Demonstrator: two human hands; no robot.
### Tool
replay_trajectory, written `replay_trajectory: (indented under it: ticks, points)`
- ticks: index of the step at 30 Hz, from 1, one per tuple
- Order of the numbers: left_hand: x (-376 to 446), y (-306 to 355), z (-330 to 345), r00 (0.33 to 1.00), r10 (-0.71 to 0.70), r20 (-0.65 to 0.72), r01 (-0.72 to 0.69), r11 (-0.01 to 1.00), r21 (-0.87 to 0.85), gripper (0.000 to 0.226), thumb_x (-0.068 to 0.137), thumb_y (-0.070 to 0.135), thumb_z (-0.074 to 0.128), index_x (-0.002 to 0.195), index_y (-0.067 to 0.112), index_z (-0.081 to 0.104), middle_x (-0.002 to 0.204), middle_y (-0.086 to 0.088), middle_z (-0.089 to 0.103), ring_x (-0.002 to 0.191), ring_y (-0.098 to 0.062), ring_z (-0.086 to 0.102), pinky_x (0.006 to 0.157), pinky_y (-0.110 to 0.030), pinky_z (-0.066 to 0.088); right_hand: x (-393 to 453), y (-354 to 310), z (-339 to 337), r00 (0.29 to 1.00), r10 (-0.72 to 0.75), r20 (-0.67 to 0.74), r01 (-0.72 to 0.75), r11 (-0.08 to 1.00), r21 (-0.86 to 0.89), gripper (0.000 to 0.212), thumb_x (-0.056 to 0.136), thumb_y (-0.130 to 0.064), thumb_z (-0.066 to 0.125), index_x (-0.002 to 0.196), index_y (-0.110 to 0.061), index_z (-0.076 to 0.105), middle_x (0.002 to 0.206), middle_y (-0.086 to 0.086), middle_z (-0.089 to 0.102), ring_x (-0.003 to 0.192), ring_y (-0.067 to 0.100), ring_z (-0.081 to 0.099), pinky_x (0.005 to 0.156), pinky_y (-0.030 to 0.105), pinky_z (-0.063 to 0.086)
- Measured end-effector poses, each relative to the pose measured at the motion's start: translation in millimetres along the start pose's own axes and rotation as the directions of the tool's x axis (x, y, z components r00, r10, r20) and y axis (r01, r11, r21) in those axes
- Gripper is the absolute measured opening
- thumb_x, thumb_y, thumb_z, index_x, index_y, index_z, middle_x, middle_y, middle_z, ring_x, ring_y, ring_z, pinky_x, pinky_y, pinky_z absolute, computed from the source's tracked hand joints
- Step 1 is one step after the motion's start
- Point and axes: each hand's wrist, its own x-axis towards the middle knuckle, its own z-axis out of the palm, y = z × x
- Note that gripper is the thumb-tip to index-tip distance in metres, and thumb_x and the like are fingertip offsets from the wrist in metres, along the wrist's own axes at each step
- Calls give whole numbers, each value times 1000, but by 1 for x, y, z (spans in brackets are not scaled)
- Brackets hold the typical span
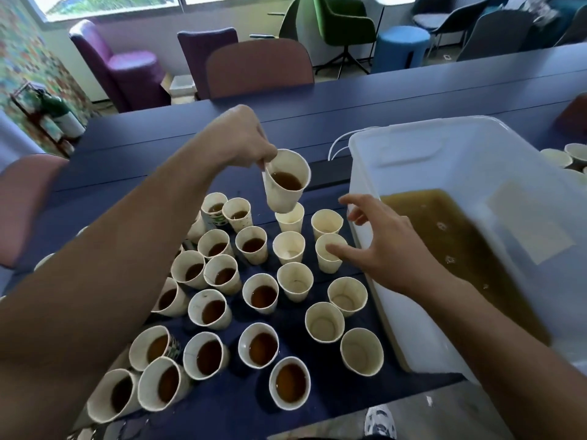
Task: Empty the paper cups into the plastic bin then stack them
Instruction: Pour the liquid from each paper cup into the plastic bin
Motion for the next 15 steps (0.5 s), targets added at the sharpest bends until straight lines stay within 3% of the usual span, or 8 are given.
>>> replay_trajectory:
  ticks: [4,8,11,15]
  points:
    - [-35,38,-2,992,114,51,-110,991,-75,16,82,18,67,76,16,81,73,-6,75,50,-8,48,57,-26,43,7,-9,2,998,54,8,-54,950,308,96,72,-52,83,148,-38,27,129,-15,49,118,4,49,93,21,39]
    - [-56,71,6,971,212,115,-199,973,-115,16,82,23,69,72,20,81,78,-10,75,60,-14,49,61,-30,44,1,-6,-1,985,66,-161,19,877,479,86,69,-37,90,138,-31,39,119,-22,55,108,-1,56,83,15,46]
    - [-63,90,14,960,262,103,-243,955,-167,14,82,24,71,74,20,82,65,-3,70,55,-10,47,59,-28,43,-8,0,-9,963,67,-260,72,869,490,78,69,-30,92,132,-26,46,113,-21,58,104,0,59,83,19,50]
    - [-74,109,21,936,328,126,-292,926,-239,15,84,24,71,75,19,81,61,2,67,48,-8,41,54,-24,38,-18,14,-27,957,47,-286,105,863,494,69,66,-38,87,124,-17,56,114,0,63,104,15,63,89,43,53]
